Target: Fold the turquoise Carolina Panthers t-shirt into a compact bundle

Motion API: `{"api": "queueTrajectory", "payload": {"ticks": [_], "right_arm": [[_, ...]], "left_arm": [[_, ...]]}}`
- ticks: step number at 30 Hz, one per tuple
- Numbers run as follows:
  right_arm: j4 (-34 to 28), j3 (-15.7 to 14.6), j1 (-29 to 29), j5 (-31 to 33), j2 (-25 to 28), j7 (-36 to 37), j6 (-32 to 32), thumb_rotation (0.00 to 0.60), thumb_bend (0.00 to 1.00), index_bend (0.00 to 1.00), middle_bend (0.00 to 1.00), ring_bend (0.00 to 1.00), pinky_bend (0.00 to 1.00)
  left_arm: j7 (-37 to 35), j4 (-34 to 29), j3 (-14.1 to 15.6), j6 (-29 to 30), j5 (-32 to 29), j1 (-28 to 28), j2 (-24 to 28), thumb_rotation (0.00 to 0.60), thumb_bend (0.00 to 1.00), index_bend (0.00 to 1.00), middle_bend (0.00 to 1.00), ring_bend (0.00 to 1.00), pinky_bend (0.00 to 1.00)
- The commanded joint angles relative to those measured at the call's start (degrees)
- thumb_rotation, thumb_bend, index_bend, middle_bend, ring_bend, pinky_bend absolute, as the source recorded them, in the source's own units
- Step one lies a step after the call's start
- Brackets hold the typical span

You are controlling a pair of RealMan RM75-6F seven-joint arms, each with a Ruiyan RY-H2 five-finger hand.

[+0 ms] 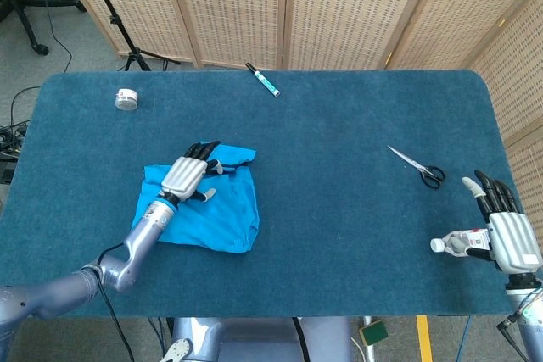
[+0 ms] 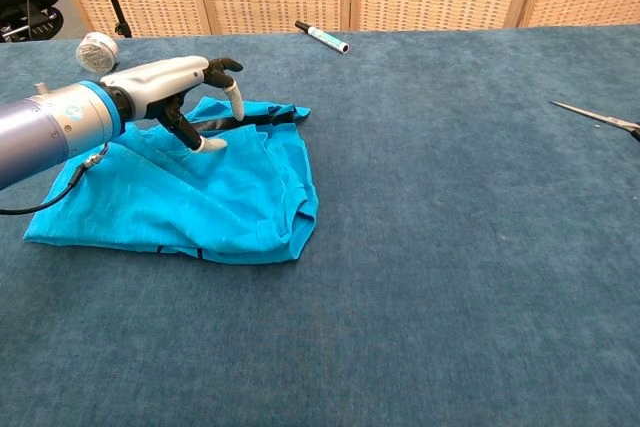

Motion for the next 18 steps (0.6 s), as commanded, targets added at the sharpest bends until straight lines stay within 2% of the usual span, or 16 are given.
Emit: {"api": "queueTrajectory", "payload": {"ticks": [1,10,15,18], "right_arm": [[0.09,0.03,0.04,0.09,0.02,0.13,-0.14,0.600,0.00,0.03,0.00,0.00,0.02],[0.40,-0.03,0.22,0.25,-0.02,0.31,-0.70,0.600,0.00,0.03,0.00,0.00,0.02],[0.49,-0.02,0.24,0.33,-0.05,0.17,-0.79,0.600,0.00,0.03,0.00,0.00,0.02],[0.48,-0.08,0.24,0.28,-0.08,0.17,-0.82,0.600,0.00,0.03,0.00,0.00,0.02]], "left_arm": [[1.22,0.81,-0.31,-0.87,-0.91,-0.52,-0.64,0.600,0.28,0.42,0.00,0.00,0.00],[2.99,2.62,-0.74,-2.63,-3.04,-0.93,-2.08,0.600,0.31,0.44,0.00,0.00,0.00],[2.57,3.94,-0.74,-2.63,-3.15,-0.65,-2.98,0.600,0.34,0.58,0.00,0.00,0.00],[1.71,4.31,-0.64,-1.89,-2.42,-0.26,-3.11,0.600,0.35,0.64,0.00,0.00,0.00]]}}
